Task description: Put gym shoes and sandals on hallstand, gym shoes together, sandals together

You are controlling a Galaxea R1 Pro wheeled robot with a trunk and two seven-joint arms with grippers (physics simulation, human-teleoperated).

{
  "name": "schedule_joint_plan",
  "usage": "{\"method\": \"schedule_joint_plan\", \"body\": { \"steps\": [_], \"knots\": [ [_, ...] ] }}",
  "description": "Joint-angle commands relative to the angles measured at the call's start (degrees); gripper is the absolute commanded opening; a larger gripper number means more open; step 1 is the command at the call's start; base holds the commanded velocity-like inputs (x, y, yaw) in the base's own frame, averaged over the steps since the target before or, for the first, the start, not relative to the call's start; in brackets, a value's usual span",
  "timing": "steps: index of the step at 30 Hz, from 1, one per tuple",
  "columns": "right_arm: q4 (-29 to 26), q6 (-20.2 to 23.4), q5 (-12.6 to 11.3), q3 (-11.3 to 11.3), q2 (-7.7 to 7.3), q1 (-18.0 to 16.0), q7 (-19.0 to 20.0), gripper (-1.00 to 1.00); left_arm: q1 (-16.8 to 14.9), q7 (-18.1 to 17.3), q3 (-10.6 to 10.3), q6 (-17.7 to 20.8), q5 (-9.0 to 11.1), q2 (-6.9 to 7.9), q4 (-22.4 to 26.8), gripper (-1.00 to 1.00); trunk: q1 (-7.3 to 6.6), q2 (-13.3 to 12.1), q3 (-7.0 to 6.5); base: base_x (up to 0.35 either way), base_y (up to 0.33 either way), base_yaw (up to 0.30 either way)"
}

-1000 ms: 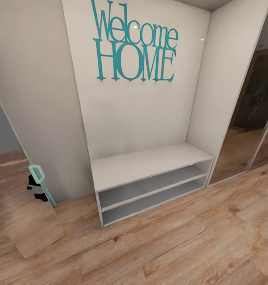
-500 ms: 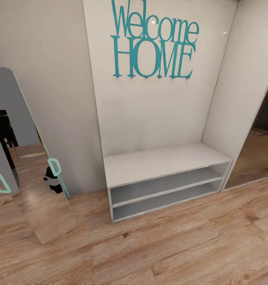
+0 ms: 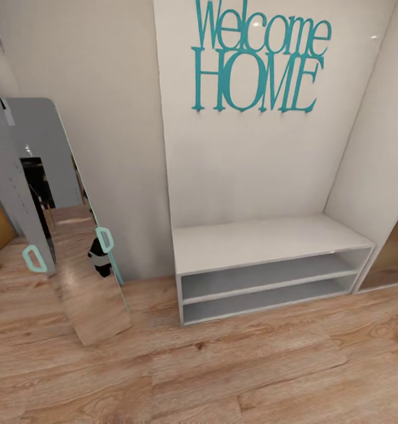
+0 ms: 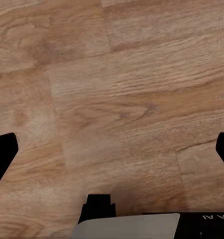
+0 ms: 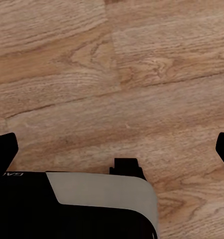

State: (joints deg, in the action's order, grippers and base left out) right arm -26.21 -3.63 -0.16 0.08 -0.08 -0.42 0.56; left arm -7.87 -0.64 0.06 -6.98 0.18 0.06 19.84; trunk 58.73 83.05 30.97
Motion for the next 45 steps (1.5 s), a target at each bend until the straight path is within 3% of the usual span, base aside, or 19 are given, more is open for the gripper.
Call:
{"method": "schedule_joint_plan", "body": {
  "steps": [1,45],
  "knots": [
    [0.02,-0.20,-0.02,0.01,-0.01,-0.02,0.06,1.00,-0.04,-0.07,0.07,-0.18,0.06,0.02,-0.06,1.00,-0.01,0.03,0.12,0.000,0.000,0.221],
    [0.02,-0.20,-0.06,0.01,-0.01,-0.02,0.06,1.00,-0.04,-0.03,0.17,-0.21,0.26,0.12,-0.06,1.00,-0.01,0.03,2.87,0.000,0.000,0.221]
  ]
}}
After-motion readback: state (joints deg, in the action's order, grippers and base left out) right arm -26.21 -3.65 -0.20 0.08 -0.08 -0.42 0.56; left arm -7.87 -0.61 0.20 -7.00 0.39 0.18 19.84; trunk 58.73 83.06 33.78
